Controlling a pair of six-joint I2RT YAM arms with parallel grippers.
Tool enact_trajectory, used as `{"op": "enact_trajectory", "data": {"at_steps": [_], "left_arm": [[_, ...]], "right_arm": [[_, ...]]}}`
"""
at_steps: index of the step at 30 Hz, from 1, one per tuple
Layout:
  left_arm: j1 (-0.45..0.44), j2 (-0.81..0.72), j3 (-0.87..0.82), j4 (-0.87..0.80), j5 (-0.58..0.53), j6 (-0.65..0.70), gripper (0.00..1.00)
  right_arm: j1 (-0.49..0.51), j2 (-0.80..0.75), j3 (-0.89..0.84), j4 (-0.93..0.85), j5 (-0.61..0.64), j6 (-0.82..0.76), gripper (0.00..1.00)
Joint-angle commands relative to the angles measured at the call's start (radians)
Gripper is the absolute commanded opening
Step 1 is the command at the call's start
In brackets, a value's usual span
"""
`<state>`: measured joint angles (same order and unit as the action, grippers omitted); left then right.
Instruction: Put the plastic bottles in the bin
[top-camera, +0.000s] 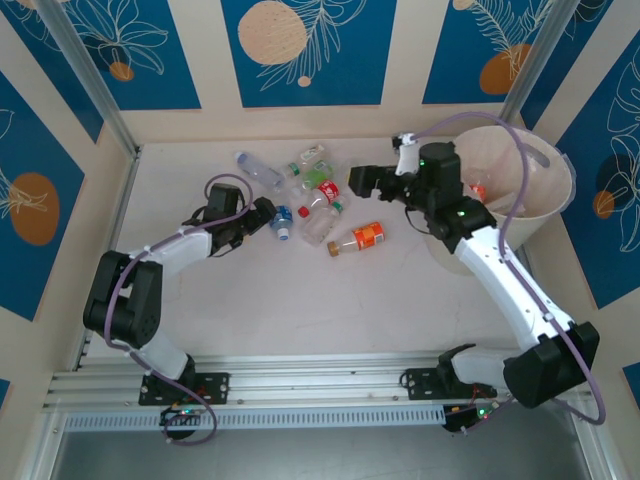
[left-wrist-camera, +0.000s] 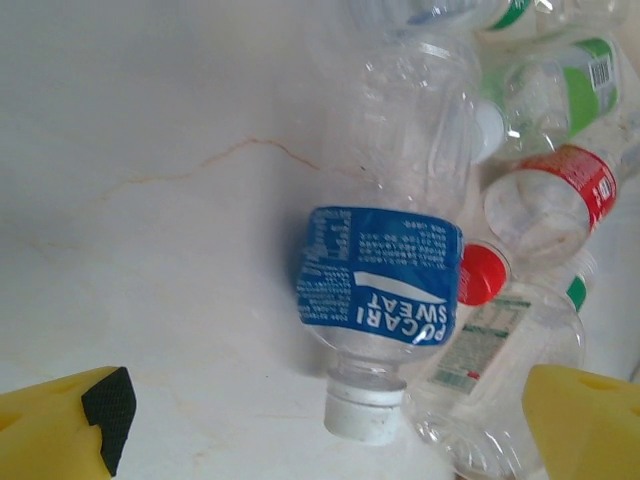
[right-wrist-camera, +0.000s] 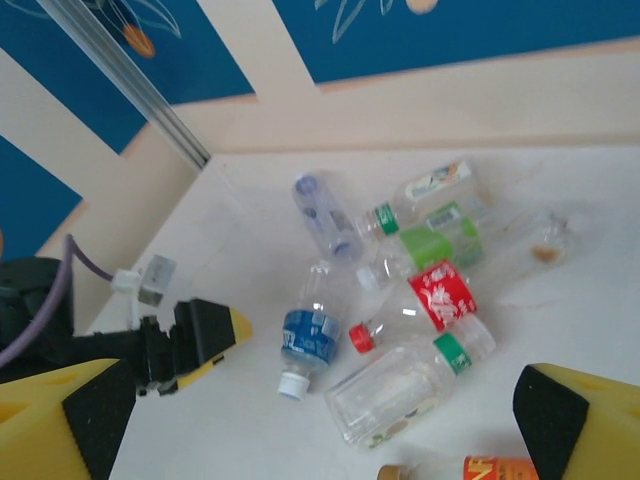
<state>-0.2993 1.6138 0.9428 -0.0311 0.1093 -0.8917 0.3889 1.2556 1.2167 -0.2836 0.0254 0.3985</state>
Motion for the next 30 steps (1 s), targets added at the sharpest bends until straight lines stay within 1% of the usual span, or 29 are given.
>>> {"op": "enact_trajectory", "data": {"at_steps": [1,7,9,11,15,21,26,30], "left_arm": [[-0.007,-0.049,-0.029,-0.001,-0.077,-0.004,1.00],[-0.007,-0.078,-0.070,0.058,-0.059,0.006,1.00],[-0.006,-0.078,-0.069,0.050,-0.052,0.008,1.00],[-0.006,-0.078,-0.066,0.038,-0.048,0.014,1.00],[-0.005,-0.084,-0.071,0.022,-0.059,0.025,1.00],[-0.004,-0.073,-0.065,0.025,-0.058,0.040,1.00],[-0.003,-0.065,-0.066,0.043,-0.042,0.027,1.00],[-0.004,-0.066,-0.063,0.031,-0.044,0.027,1.00]], "right_arm": [[0.035,0.053,-0.045,0.011,0.103,0.083,0.98],[0.105,0.215,-0.036,-0.036,0.276,0.238,0.96],[0.113,0.260,-0.030,-0.068,0.326,0.333,0.97],[0.116,0.291,-0.049,-0.066,0.346,0.430,1.00],[0.133,0.301,-0.097,-0.094,0.439,0.621,1.00],[0.141,0.295,-0.222,-0.058,0.480,0.851,1.00],[0.140,0.370,-0.184,-0.108,0.478,0.927,1.00],[0.140,0.423,-0.181,-0.089,0.467,1.022,0.98]]}}
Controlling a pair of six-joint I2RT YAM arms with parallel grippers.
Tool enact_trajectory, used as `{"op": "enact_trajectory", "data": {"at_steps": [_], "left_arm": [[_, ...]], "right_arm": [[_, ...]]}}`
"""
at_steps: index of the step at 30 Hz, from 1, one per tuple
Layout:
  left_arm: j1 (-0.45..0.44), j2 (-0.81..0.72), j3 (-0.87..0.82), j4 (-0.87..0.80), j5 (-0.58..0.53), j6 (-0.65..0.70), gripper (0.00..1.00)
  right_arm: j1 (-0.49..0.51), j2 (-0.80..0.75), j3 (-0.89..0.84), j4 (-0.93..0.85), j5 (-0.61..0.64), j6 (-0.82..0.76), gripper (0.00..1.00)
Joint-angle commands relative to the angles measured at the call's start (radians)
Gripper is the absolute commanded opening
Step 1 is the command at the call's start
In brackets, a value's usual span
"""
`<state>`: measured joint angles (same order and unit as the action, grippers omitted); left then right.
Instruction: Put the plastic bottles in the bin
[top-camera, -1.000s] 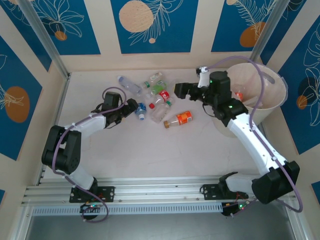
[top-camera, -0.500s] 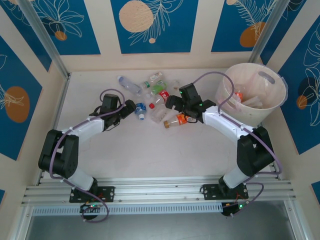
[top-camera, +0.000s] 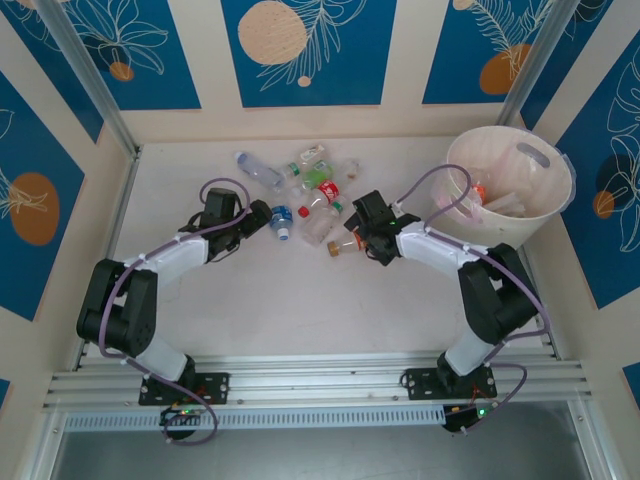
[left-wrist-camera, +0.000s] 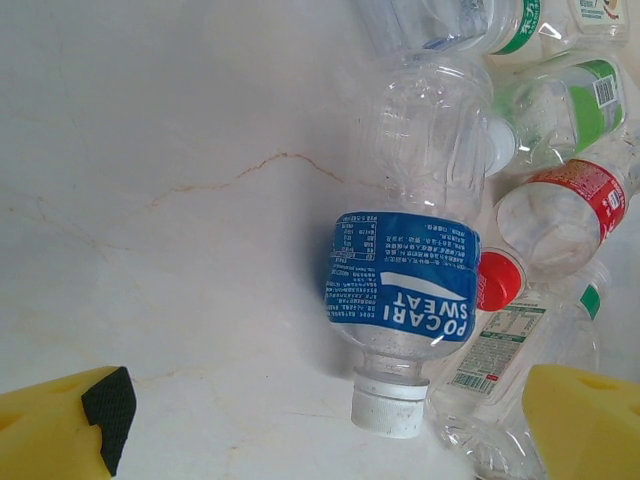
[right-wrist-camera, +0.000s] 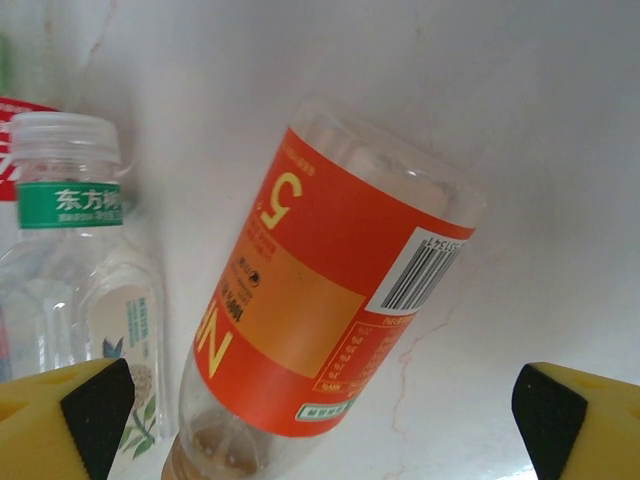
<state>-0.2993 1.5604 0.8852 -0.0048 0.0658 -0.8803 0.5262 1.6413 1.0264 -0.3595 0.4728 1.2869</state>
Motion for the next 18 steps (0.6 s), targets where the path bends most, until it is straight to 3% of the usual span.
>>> {"op": "enact_trajectory", "data": {"at_steps": [1,5,11,18], "left_arm": [[-0.004,-0.015,-0.006,0.006,-0.001,0.016,1.00],[-0.003,-0.017,-0.007,0.007,0.000,0.012,1.00],[-0.003,-0.017,-0.010,0.010,0.000,0.009,1.00],[0.003,-0.016,-0.014,0.011,0.003,-0.002,1.00]], "right_arm": [[0.003,0.047,0.008,0.001,0.015,0.150,0.97],[0.001,0.103,0.019,0.029,0.021,0.222,0.95],[-0.045,0.195,0.086,0.049,0.020,0.186,0.94],[-0.067,0.258,0.106,0.120,-0.014,0.153,0.82]]}}
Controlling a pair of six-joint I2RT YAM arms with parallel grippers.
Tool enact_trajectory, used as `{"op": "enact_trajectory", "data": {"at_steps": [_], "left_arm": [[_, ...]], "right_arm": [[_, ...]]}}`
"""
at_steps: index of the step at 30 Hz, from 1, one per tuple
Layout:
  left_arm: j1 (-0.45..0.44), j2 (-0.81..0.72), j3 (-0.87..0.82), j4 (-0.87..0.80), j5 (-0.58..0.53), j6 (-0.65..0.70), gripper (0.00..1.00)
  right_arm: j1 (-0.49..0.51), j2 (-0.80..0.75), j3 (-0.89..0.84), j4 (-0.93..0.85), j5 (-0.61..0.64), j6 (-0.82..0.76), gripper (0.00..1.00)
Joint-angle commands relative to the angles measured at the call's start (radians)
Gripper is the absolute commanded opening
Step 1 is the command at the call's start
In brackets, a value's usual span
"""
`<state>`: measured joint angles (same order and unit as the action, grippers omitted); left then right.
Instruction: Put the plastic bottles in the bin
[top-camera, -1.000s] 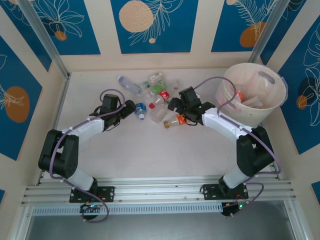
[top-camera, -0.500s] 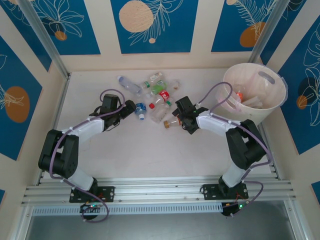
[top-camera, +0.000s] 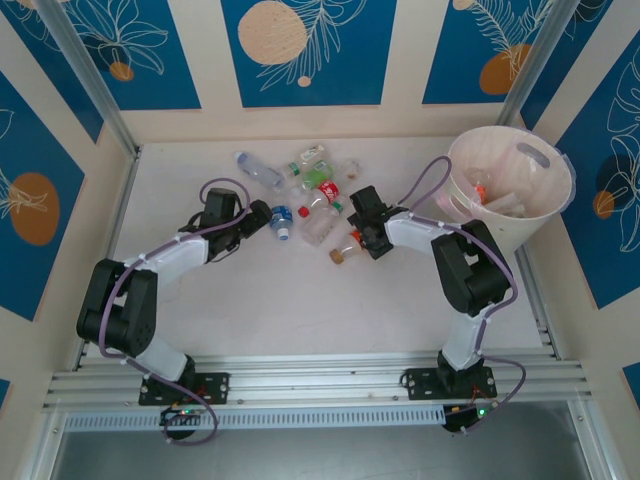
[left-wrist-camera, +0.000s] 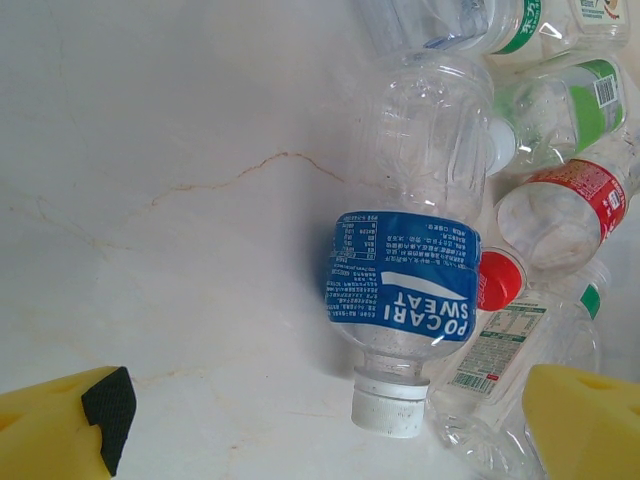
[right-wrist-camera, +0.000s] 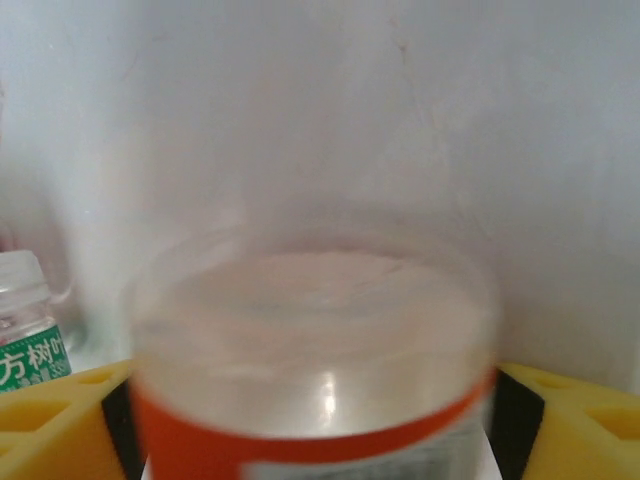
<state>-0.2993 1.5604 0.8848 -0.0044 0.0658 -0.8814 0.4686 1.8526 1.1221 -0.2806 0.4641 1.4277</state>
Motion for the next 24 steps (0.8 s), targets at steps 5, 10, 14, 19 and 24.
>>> {"op": "enact_trajectory", "data": {"at_steps": [5,10,14,19,24], "left_arm": [[0.004,-0.022,-0.023,0.033,0.019,0.003,1.00],[0.005,-0.019,-0.024,0.040,0.024,0.002,1.00],[0.004,-0.005,-0.015,0.039,0.050,0.008,1.00],[0.008,0.018,-0.005,0.030,0.053,-0.020,1.00],[0.011,0.027,0.001,0.024,0.063,-0.038,1.00]], "right_arm": [[-0.004,0.037,-0.018,0.087,0.032,-0.026,0.73],[0.011,-0.018,-0.076,0.174,0.038,-0.118,0.67],[0.028,-0.080,-0.136,0.303,-0.008,-0.250,0.60],[0.060,-0.163,-0.178,0.370,0.005,-0.347,0.55],[0.071,-0.260,-0.205,0.402,-0.014,-0.434,0.51]]}}
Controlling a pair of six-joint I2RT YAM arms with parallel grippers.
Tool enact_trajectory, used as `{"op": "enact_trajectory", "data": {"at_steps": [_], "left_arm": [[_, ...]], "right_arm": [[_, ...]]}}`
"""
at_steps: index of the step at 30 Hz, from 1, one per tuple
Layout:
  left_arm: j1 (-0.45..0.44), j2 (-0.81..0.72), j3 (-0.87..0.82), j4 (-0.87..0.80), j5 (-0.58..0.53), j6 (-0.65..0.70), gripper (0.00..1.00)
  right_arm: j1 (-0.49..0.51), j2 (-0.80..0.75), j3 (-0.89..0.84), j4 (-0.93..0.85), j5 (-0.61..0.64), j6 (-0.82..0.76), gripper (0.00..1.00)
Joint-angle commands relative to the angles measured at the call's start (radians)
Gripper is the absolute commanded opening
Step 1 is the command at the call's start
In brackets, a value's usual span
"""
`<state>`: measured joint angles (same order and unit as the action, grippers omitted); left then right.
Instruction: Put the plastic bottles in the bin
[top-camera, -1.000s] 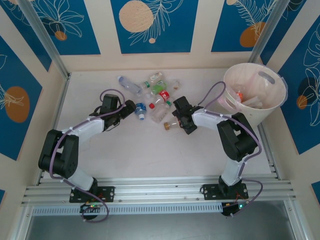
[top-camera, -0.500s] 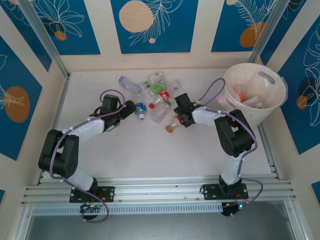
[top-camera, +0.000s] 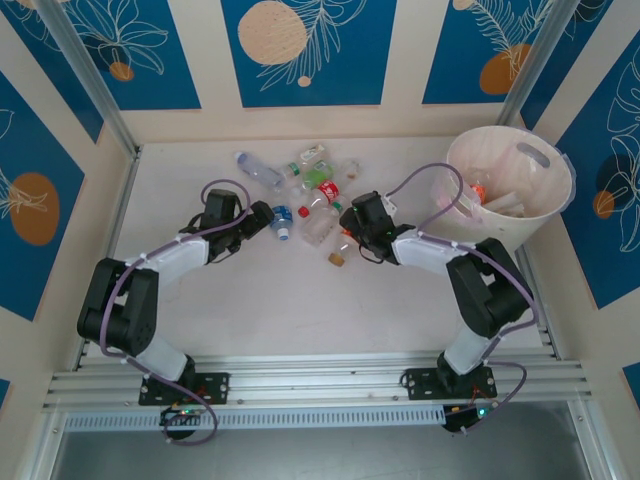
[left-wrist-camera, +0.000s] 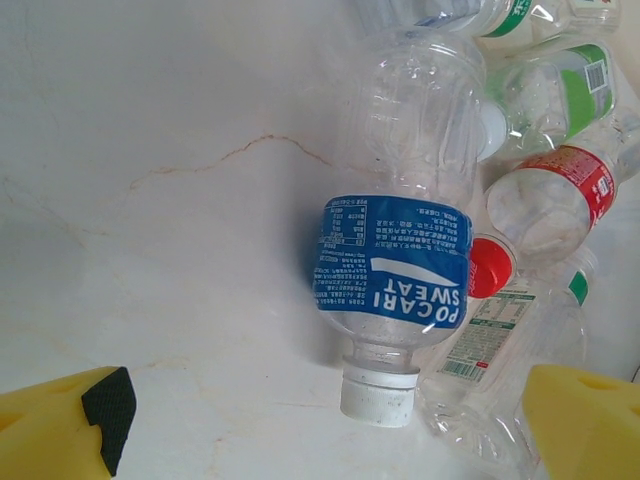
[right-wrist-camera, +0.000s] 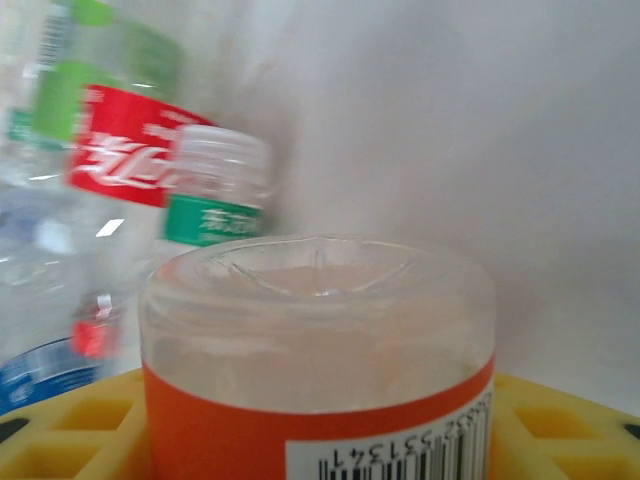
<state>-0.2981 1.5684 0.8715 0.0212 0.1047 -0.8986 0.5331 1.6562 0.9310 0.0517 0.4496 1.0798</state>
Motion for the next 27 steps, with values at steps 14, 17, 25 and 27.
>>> {"op": "enact_trajectory", "data": {"at_steps": [14,17,25,27], "left_arm": [[0.018,0.052,0.020,0.004,0.061,-0.030,1.00],[0.021,0.076,0.054,-0.016,0.141,0.012,1.00],[0.020,0.094,0.078,0.011,0.244,0.060,1.00],[0.017,0.083,0.075,0.016,0.241,0.070,1.00]], "right_arm": [[0.034,-0.317,0.035,-0.009,-0.003,-0.344,0.44],[0.035,-0.347,0.078,-0.062,-0.026,-0.418,0.44],[0.032,-0.453,0.153,-0.111,0.012,-0.600,0.42],[0.027,-0.481,0.175,-0.123,0.024,-0.655,0.42]]}}
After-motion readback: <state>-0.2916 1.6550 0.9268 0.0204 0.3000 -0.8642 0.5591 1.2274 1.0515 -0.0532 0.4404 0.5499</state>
